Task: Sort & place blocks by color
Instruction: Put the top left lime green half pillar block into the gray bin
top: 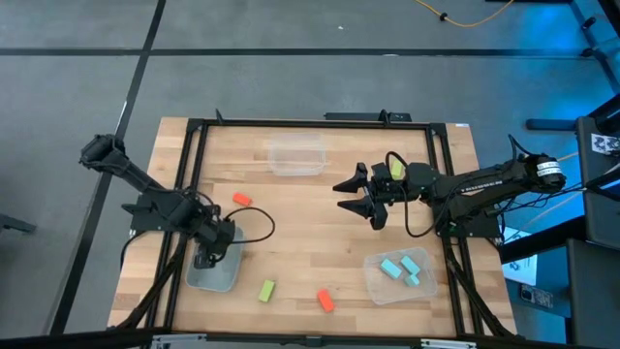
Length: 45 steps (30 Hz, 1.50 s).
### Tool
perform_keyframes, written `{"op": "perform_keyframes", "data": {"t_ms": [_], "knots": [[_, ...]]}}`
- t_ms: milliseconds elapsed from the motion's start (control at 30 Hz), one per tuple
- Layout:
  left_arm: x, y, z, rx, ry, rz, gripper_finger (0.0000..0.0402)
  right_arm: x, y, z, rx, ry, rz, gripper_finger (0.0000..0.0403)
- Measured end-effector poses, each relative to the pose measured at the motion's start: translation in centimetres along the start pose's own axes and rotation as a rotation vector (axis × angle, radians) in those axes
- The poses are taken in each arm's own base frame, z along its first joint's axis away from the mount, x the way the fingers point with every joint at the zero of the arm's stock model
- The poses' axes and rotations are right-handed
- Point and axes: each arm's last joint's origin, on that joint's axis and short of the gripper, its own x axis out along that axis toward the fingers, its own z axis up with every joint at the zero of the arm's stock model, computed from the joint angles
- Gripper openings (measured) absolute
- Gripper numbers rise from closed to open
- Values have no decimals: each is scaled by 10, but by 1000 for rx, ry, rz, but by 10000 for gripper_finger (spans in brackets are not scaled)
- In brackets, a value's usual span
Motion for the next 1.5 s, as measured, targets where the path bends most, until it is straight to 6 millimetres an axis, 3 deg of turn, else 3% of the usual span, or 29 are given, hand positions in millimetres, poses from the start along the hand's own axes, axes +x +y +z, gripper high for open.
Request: {"op": "perform_keyframes", "data": {"t_ms": [367,533,700,1233,1500], "knots": [[19,-11,1,78,-12,-28,116,0,-1,0,0,-11,-25,252],[36,-19,4,-104,57,-28,116,0,-1,0,0,-11,-25,252],[39,-30,9,-246,26,29,116,0,-1,0,0,-11,-25,252],[63,-30,10,-149,64,201,116,0,-1,0,0,-10,-23,252],[63,-30,10,-147,54,212,176,0,-1,0,0,-10,-23,252]]}}
